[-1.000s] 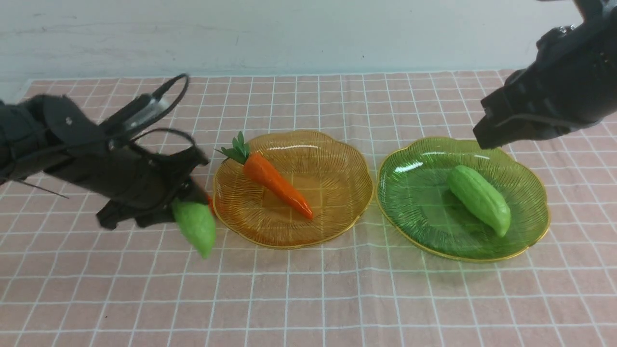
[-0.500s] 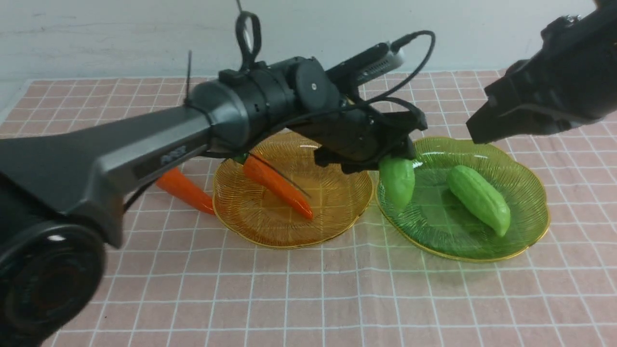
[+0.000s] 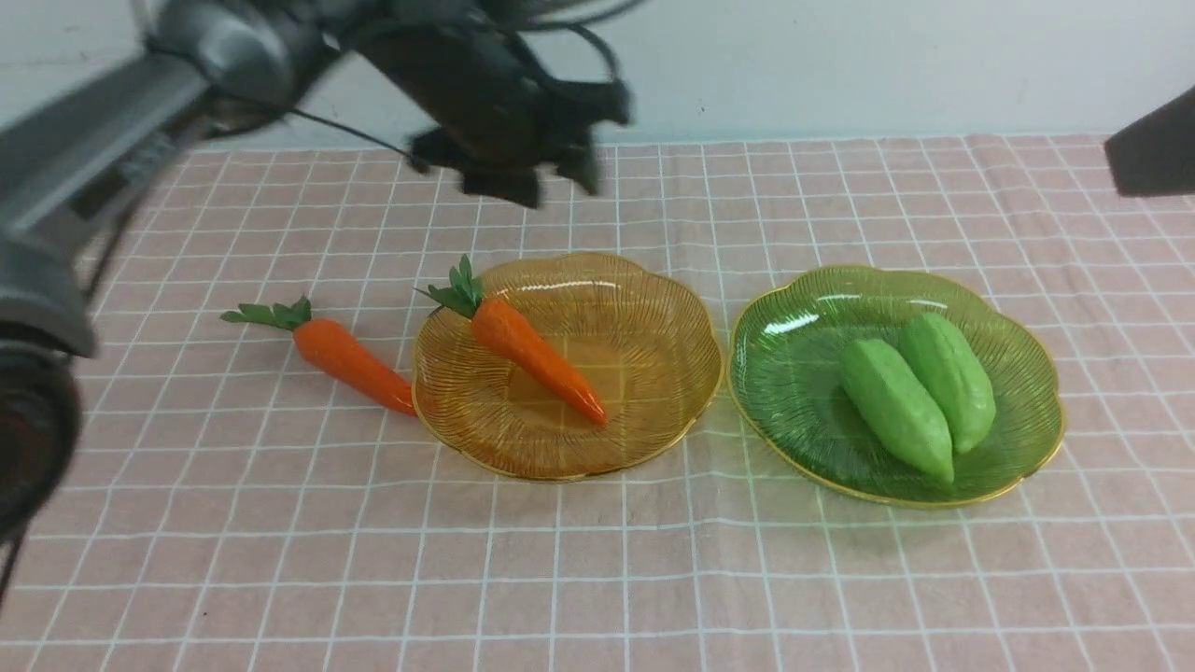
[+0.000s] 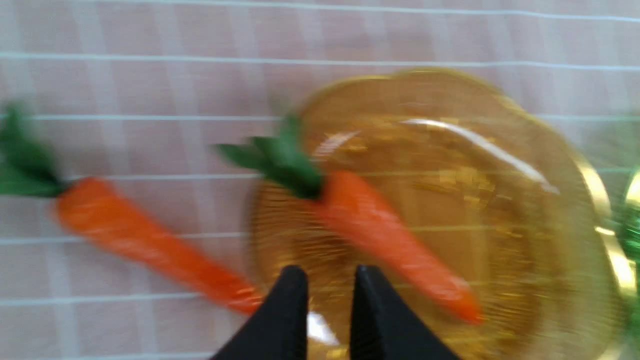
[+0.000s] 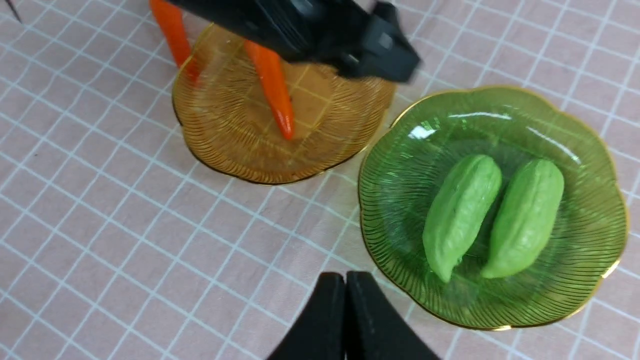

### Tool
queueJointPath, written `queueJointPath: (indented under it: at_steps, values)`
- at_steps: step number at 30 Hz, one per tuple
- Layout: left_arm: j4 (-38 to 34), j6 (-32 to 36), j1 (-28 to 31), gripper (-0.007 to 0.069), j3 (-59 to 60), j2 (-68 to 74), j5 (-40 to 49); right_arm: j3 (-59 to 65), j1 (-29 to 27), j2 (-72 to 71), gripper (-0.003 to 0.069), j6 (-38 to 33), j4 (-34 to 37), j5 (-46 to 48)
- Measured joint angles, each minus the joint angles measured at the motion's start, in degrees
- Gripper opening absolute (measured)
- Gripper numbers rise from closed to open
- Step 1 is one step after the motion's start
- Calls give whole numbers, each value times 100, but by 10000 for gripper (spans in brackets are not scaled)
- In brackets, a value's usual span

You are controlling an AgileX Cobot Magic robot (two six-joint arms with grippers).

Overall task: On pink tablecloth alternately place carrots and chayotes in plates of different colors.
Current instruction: 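Pick up the carrot and put it on the nearest plate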

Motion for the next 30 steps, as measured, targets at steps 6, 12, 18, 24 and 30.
queueJointPath:
  at_steps: [6, 12, 18, 24, 30]
  values:
    - [834, -140, 1034, 15, 272, -207, 572, 6, 0, 75, -15, 16, 13, 0]
    - [803, -641, 1276, 1, 967, -112, 595, 192, 0, 113, -15, 16, 26, 0]
    - [767, -1115, 1310, 129, 1108, 451, 597, 418, 0, 206, -15, 19, 40, 1]
    - [803, -1525, 1305, 375, 1111, 792, 133, 459, 0, 211, -15, 19, 53, 1]
    - [843, -2087, 1297, 513, 1111, 1178, -580, 459, 0, 211, -15, 111, 197, 1]
